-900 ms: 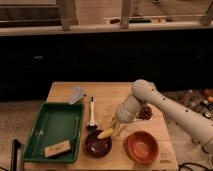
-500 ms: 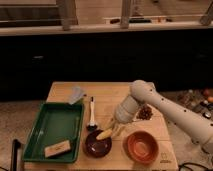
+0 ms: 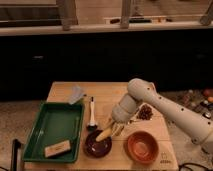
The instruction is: Place banana in purple bowl
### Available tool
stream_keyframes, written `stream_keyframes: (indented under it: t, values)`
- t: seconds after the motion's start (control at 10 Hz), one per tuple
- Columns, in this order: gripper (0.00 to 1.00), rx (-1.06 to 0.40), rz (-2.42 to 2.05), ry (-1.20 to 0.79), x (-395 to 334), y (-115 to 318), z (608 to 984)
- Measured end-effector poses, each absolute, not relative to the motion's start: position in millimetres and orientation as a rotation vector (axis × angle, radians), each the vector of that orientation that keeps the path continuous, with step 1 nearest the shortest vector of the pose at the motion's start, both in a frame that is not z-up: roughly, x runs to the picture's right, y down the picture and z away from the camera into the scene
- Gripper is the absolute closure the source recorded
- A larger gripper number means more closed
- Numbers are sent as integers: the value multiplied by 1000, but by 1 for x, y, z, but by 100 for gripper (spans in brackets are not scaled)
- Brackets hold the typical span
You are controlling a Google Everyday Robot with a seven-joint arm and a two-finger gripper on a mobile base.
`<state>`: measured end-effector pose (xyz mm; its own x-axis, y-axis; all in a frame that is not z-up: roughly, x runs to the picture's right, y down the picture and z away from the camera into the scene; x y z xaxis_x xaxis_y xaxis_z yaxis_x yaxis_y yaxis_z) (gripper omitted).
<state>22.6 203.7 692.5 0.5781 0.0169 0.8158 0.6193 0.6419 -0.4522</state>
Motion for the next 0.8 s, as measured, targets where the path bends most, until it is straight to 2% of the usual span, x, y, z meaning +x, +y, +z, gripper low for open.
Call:
stream_keyframes:
  t: [0.8]
  values:
    - [100,-800,-671,-956,-6,208,682]
